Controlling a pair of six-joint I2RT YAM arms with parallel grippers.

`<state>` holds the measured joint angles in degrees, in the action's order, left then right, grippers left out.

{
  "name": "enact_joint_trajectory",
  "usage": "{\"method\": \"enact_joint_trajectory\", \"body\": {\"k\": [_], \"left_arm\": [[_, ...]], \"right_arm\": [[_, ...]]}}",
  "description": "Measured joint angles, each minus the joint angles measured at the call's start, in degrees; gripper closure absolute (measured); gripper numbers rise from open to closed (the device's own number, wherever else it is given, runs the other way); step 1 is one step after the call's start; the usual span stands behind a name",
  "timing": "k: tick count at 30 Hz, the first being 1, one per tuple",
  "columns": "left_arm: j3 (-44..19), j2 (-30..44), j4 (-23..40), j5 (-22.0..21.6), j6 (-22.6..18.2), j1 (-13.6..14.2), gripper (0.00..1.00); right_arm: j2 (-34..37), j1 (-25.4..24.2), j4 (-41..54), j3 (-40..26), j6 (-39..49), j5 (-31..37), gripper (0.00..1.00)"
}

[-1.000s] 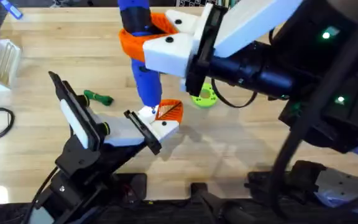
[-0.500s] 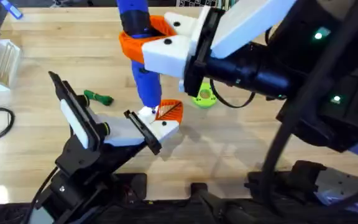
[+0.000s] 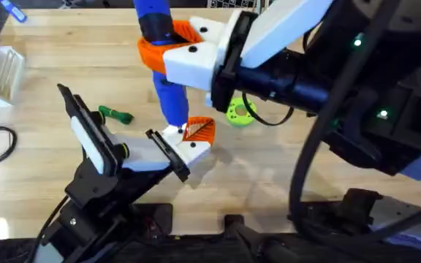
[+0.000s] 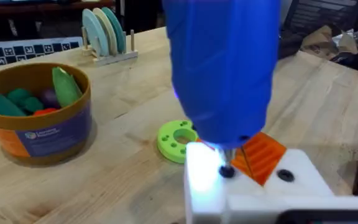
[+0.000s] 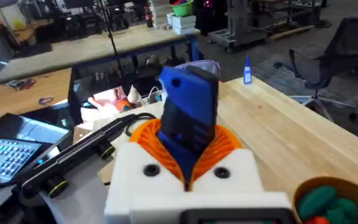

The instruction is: Pick up the gripper from the table and insert it into the empty holder that is missing its gripper. Then pick up a screw, insert it into the mounting hole, and use the screwdriver to tighten it. Finally, clean up the table by picking up the vegetable and placing it into the bucket.

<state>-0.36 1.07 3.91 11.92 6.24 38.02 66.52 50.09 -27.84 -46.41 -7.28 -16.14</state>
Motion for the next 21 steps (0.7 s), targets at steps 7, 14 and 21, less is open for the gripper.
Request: {"method": "enact_joint_trajectory", "body": {"k": [7, 14, 21], "left_arm": [[0.0, 0.0, 0.0, -0.1, 0.0, 0.0, 0.993], [0.0, 0.0, 0.0, -0.1, 0.0, 0.0, 0.993], [0.0, 0.0, 0.0, -0.1, 0.0, 0.0, 0.993]], "right_arm": [[0.0, 0.0, 0.1, 0.0, 0.0, 0.0, 0.978], [0.0, 0.0, -2.4, 0.1, 0.0, -0.1, 0.978], [-2.4, -2.6, -10.7, 0.2, 0.0, -0.2, 0.978]]}}
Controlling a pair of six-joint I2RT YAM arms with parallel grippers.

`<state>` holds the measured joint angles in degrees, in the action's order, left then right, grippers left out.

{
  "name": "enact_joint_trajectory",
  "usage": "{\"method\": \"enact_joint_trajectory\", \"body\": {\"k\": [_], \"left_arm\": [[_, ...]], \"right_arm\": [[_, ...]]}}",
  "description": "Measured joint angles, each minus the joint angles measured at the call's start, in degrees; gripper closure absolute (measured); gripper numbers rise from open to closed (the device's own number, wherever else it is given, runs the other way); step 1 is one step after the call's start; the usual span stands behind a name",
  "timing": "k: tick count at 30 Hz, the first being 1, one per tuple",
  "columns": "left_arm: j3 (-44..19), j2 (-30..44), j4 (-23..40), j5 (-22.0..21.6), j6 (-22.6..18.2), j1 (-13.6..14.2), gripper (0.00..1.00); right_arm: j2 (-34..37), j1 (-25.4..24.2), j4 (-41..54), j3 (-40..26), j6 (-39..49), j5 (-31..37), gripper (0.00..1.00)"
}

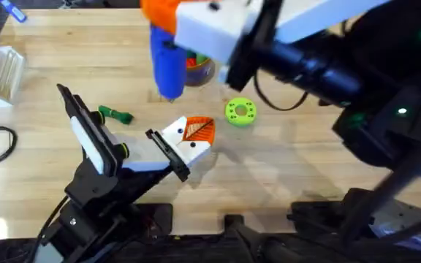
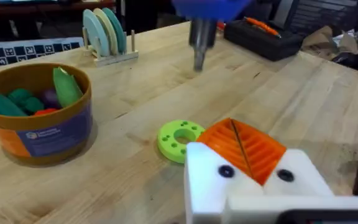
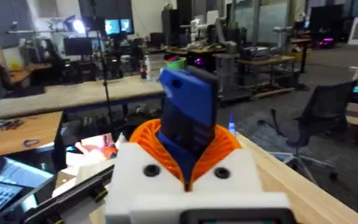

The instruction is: Pick up the gripper from the table and insert it into the empty holder that is missing its gripper. Then pick up a screw, insert it into the mounting hole, and use the screwdriver to tighten it. Finally, clean up the table by picking up the vegetable and placing it into the bucket.

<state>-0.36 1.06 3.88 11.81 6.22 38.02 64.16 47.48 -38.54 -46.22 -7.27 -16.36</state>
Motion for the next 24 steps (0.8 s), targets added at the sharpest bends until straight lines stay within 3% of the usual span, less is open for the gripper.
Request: {"method": "enact_joint_trajectory", "body": {"k": [3, 6, 10, 16, 24], "left_arm": [[0.0, 0.0, 0.0, 0.0, 0.0, 0.0, 0.993], [0.0, 0.0, 0.0, 0.0, 0.0, 0.0, 0.993], [0.0, 0.0, 0.0, 0.0, 0.0, 0.0, 0.993], [0.0, 0.0, 0.0, 0.0, 0.0, 0.0, 0.993], [0.0, 0.0, 0.0, 0.0, 0.0, 0.0, 0.993]], "right_arm": [[-1.0, -1.8, 2.9, 0.0, 1.2, 0.0, 0.978], [-1.1, -3.9, 11.7, 0.0, 6.8, 2.4, 0.978], [0.3, -8.0, 25.7, 0.0, 18.8, 14.0, 0.979], [7.2, -18.3, 43.9, 0.0, 35.8, 34.8, 0.979], [17.9, -28.4, 52.6, 0.0, 42.9, 43.6, 0.979]]}}
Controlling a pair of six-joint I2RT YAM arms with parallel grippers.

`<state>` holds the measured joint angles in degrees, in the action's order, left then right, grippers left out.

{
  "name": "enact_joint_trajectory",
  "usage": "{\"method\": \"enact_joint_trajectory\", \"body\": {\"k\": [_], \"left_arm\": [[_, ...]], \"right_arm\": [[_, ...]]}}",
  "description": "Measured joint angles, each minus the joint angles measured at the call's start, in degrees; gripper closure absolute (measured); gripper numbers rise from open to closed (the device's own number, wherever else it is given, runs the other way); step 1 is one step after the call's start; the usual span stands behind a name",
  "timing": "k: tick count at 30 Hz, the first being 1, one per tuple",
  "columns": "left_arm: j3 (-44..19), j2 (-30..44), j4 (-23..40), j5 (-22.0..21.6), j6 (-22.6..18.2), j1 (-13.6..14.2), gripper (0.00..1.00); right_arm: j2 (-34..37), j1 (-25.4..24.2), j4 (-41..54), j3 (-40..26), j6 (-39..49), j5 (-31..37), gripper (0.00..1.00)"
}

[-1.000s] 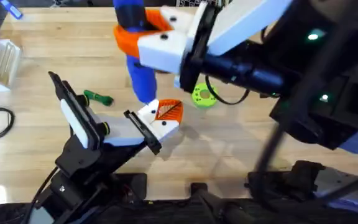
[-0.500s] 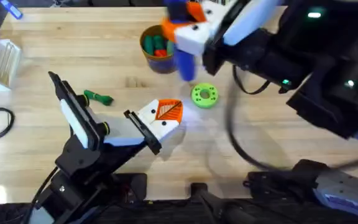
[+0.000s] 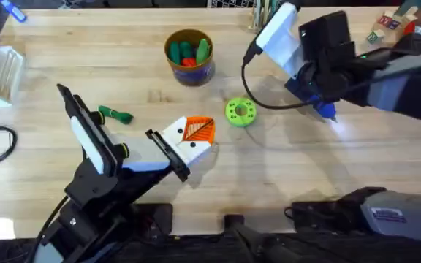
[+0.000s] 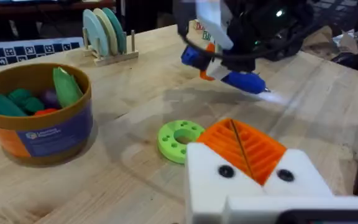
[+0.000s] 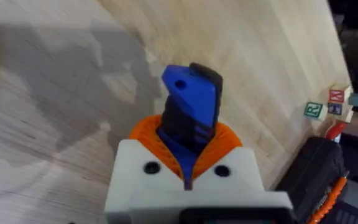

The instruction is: Pick up the gripper from the table and insert it into the empty holder that is missing its gripper. Then pick up a screw, insert it into the mounting hole, and use the screwdriver to tighten it. Finally, clean up the table by picking up the vegetable and placing it into the bucket.

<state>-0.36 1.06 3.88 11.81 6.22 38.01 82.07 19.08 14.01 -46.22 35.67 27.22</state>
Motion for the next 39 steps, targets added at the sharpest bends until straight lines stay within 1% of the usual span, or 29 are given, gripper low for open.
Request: {"method": "enact_joint_trajectory", "body": {"k": [4, 9, 11, 12, 13, 14, 15, 16, 17, 18, 21, 22, 23, 24, 27, 28, 29, 30, 31, 37, 39], "left_arm": [[0.0, 0.0, 0.0, 0.0, 0.0, 0.0, 0.993], [0.0, 0.0, 0.0, 0.0, 0.0, 0.0, 0.993], [0.0, 0.0, 0.0, 0.0, 0.0, 0.0, 0.993], [0.0, 0.0, 0.0, 0.0, 0.0, 0.0, 0.993], [0.0, 0.0, 0.0, 0.0, 0.0, 0.0, 0.993], [0.0, 0.0, 0.0, 0.0, 0.0, 0.0, 0.993], [0.0, 0.0, 0.0, 0.0, 0.0, 0.0, 0.993], [0.0, 0.0, 0.0, 0.0, 0.0, 0.0, 0.993], [0.0, 0.0, 0.0, 0.0, 0.0, 0.0, 0.993], [0.0, 0.0, 0.0, 0.0, 0.0, 0.0, 0.993], [0.0, 0.0, 0.0, 0.0, 0.0, 0.0, 0.993], [0.0, 0.0, 0.0, 0.0, -0.1, 0.0, 0.969], [0.0, 0.0, 0.0, 0.0, -0.2, 0.0, 0.928], [0.0, 0.0, 0.0, 0.0, -0.3, 0.0, 0.794], [0.0, 0.0, 0.0, 0.0, -0.2, 0.0, 0.338], [0.0, 0.0, 0.0, 0.0, -0.2, 0.0, 0.167], [0.0, 0.0, 0.0, 0.0, 0.0, 0.0, 0.055], [0.0, 0.0, 0.0, 0.0, -0.1, 0.0, 0.024], [0.0, 0.0, 0.0, 0.0, -0.2, 0.0, 0.017], [0.0, 0.0, -1.1, -0.1, -0.2, 0.0, 0.015], [-0.6, 0.0, -0.1, -1.3, 0.1, 0.0, 0.015]], "right_arm": [[4.0, -0.8, 0.1, 0.0, 2.1, 0.5, 0.979], [8.5, -0.8, 0.1, 0.0, 7.3, 0.7, 0.979], [9.6, -0.7, 0.1, -0.1, 8.7, 1.2, 0.979], [9.7, -0.6, 0.0, -0.2, 9.2, 1.3, 0.962], [9.7, -0.5, 0.1, -0.7, 9.9, 1.8, 0.660], [9.7, -0.5, 0.1, -1.0, 10.1, 1.9, 0.495], [9.7, -0.5, -0.1, -1.2, 10.3, 2.2, 0.364], [9.7, -0.4, -0.2, -1.5, 10.7, 2.9, 0.208], [9.6, -0.4, -0.4, -1.8, 10.9, 3.5, 0.103], [9.6, -0.4, -0.2, -2.1, 11.0, 3.7, 0.069], [9.4, 0.5, 0.7, -2.2, 11.1, 4.1, 0.059], [9.2, 1.0, 1.1, -2.2, 11.1, 4.0, 0.057], [8.9, 1.5, 1.6, -2.1, 11.0, 3.8, 0.056], [8.4, 2.1, 2.2, -2.0, 10.7, 3.5, 0.056], [6.5, 3.8, 4.3, -1.7, 8.4, 1.9, 0.055], [5.4, 4.3, 5.5, -1.7, 7.0, 1.1, 0.054], [4.3, 4.8, 6.4, -1.7, 5.4, 0.4, 0.052], [3.0, 5.2, 7.4, -1.7, 3.6, -0.3, 0.051], [1.7, 5.6, 8.0, -1.7, 1.9, -0.9, 0.051], [-6.4, 6.9, 9.2, -3.4, -7.7, -5.4, 0.050], [-8.9, 7.0, 9.1, -4.2, -9.5, -6.7, 0.050]]}}
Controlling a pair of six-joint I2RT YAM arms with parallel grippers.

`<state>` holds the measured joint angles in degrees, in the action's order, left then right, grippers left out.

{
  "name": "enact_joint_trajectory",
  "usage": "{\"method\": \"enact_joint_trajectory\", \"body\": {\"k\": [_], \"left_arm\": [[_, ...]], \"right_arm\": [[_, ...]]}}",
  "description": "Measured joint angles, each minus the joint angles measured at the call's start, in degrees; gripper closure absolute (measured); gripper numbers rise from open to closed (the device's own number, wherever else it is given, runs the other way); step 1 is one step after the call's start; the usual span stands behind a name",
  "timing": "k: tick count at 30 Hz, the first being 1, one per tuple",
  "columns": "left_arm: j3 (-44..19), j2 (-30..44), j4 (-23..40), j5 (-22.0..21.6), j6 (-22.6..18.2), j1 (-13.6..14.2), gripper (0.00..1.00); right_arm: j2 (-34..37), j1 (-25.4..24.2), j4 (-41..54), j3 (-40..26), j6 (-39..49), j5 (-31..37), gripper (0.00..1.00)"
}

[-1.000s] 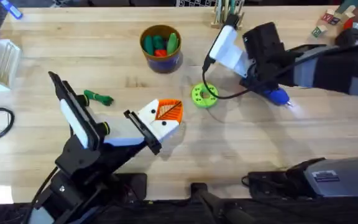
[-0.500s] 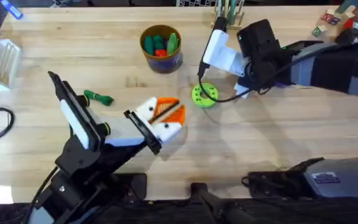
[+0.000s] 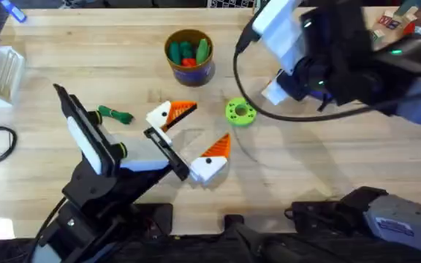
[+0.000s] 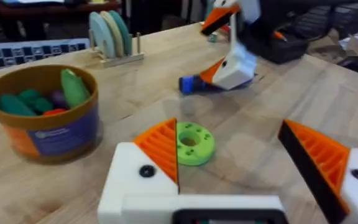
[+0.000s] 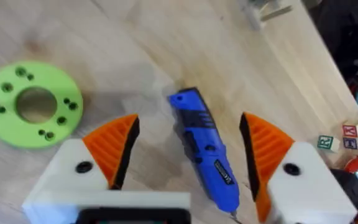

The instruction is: Pick up the gripper from the table and insert it into the empty holder that is missing its gripper. Then pick up a screw, insert it into the mounting hole, and use the screwdriver to tighten it. Finally, clean up the table by picking up the vegetable and placing it into the bucket.

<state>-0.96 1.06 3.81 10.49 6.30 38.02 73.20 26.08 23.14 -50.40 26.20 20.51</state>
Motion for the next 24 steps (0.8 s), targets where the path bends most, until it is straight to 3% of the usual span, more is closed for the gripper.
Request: {"method": "enact_joint_trajectory", "body": {"k": [4, 8, 11, 15, 19, 24], "left_arm": [[-6.1, 0.6, 6.5, -6.7, 1.3, 0.0, 0.015], [-18.8, 6.0, 17.0, -17.3, 2.0, 0.0, 0.015], [-29.8, 14.9, 28.4, -25.9, 3.9, 0.0, 0.015], [-43.2, 29.2, 42.9, -33.5, 8.4, -0.1, 0.015], [-57.9, 42.3, 57.6, -34.6, 12.4, -3.0, 0.015], [-69.8, 52.4, 61.3, -28.2, 14.4, -8.7, 0.015]], "right_arm": [[-3.5, 0.0, -0.1, -0.6, -2.3, -1.2, 0.047], [-4.2, 0.0, -0.2, -0.6, -3.6, -1.8, 0.047], [-4.2, 0.0, -0.2, -0.6, -3.9, -2.0, 0.047], [-4.2, 0.1, -0.2, -0.6, -4.1, -2.2, 0.045], [-4.2, 1.2, -0.2, -0.6, -4.2, -2.2, 0.043], [-4.2, 2.6, -0.2, -0.6, -4.2, -2.2, 0.044]]}}
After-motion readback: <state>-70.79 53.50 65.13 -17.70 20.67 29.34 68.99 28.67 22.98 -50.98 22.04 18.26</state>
